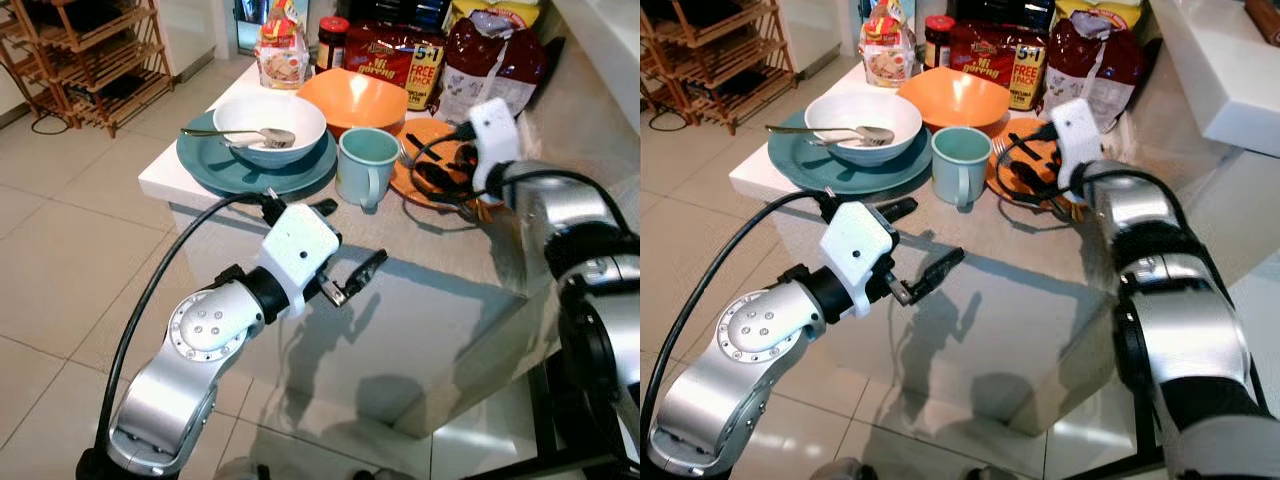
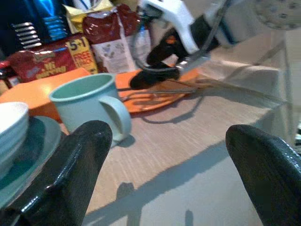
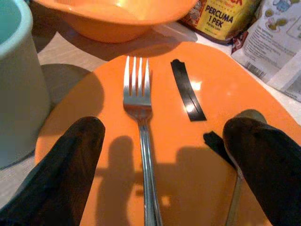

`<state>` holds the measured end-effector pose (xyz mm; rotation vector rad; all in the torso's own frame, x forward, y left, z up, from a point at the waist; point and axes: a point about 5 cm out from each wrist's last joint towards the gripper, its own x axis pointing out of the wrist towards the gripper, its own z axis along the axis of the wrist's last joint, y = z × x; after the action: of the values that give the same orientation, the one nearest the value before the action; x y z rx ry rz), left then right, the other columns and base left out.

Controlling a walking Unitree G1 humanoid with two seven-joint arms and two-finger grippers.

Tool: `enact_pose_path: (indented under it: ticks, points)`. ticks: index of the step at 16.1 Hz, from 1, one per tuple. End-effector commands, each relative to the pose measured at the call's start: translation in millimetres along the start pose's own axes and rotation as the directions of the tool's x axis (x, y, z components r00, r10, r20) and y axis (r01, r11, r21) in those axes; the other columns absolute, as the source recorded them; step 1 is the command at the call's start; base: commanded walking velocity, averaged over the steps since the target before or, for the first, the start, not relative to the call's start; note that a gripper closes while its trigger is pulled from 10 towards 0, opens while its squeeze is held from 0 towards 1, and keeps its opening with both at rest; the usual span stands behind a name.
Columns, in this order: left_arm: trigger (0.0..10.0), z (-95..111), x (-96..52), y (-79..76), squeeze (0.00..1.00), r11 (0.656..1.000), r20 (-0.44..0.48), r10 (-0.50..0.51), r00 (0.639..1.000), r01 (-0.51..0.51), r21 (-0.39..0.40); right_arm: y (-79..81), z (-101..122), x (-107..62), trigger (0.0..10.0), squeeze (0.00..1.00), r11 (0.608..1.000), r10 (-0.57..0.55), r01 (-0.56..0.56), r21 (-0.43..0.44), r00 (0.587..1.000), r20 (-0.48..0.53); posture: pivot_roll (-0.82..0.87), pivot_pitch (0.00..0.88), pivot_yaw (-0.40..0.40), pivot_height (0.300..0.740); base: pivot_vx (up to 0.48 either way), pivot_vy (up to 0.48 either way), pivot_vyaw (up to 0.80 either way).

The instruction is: Setting the table

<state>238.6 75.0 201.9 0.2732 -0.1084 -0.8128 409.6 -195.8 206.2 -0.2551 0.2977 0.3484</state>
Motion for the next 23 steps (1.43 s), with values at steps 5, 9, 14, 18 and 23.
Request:
enact_pose_path:
  ticks: [5, 9, 14, 18, 23]
  points:
    - [10.0, 6, -7.1, -6.9, 0.00, 0.999, -0.009, -0.038, 0.999, 0.038, -0.002, 0.7, 9, 3.7, 10.0, 0.00, 0.997, -0.062, 0.062, -0.052, 0.998, 0.008, 0.10, 0.128, -0.078, 0.740, 0.000, 0.000, 0.00]
    - [10.0, 6, -10.6, -9.5, 0.00, 0.999, -0.026, -0.044, 0.999, 0.044, -0.014, 2.3, 1, 5.8, 10.0, 0.00, 0.994, -0.105, 0.104, -0.044, 0.994, -0.009, 0.10, 0.151, -0.077, 0.740, 0.000, 0.000, 0.00]
    - [10.0, 6, -12.4, -11.4, 0.00, 0.999, -0.039, -0.049, 0.998, 0.049, -0.020, 10.5, -14, 8.2, 5.3, 0.00, 0.998, -0.038, 0.041, 0.048, 0.998, -0.058, 0.11, 0.160, -0.082, 0.740, 0.000, 0.000, 0.00]
    - [10.0, 7, -12.7, -11.8, 0.00, 0.998, -0.043, -0.057, 0.997, 0.056, -0.020, 5.4, -20, 4.9, 0.0, 0.00, 0.999, -0.038, 0.040, 0.012, 0.992, -0.123, 0.11, 0.152, -0.081, 0.740, 0.000, 0.000, 0.00]
    - [10.0, 7, -11.7, -12.5, 0.00, 0.998, -0.041, -0.063, 0.997, 0.062, -0.017, -0.4, -17, 1.9, 0.0, 0.00, 0.999, -0.041, 0.043, 0.015, 0.990, -0.134, 0.11, 0.138, -0.085, 0.740, 0.000, 0.000, 0.00]
